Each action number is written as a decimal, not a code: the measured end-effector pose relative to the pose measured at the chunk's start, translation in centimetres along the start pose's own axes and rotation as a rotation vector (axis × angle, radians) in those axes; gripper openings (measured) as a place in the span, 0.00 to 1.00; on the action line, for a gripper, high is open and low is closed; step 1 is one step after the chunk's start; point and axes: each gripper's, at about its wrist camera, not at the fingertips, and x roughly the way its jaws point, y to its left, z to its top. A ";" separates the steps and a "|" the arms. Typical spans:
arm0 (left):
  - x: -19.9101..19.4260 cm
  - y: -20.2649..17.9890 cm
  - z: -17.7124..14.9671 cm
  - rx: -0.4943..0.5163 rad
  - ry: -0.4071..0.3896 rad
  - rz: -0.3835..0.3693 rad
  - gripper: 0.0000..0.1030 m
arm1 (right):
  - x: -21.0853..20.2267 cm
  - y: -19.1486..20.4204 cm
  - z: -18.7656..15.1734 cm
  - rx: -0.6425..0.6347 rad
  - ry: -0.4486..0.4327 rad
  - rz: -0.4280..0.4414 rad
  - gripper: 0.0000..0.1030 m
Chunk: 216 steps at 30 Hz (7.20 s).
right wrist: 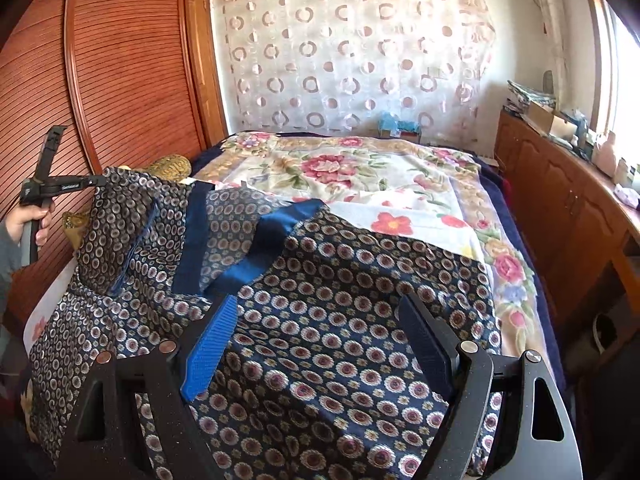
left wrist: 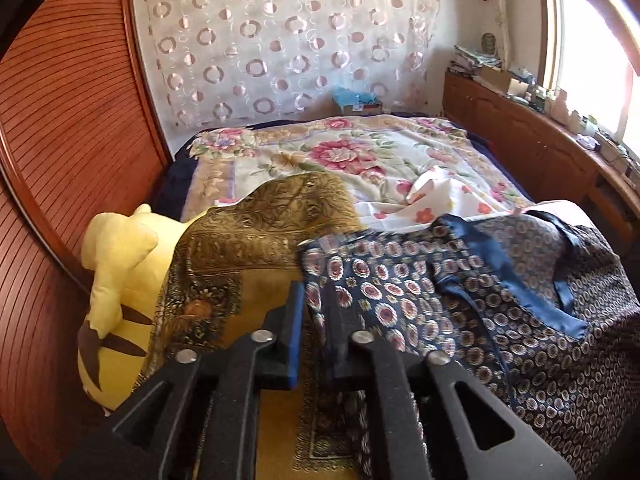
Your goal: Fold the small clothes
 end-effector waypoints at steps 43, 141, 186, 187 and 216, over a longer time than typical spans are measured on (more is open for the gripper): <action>0.7 -15.1 -11.1 0.195 0.158 -0.260 0.94 | -4.3 -12.1 -7.6 0.185 0.164 -0.114 0.03; -9.4 -16.2 -12.7 -0.013 -0.168 -0.240 0.99 | -2.0 4.3 0.3 -0.202 0.008 -0.037 0.03; -3.4 -9.5 -6.0 -0.030 -0.104 -0.132 0.99 | 5.6 -12.9 4.5 0.082 0.146 -0.105 0.16; -3.1 -9.2 -5.8 -0.033 -0.101 -0.122 0.99 | 6.0 -12.7 4.8 0.079 0.144 -0.089 0.23; 3.2 -1.1 -1.1 -0.063 -0.040 0.017 0.99 | 11.7 -16.9 6.9 0.071 0.152 -0.172 0.01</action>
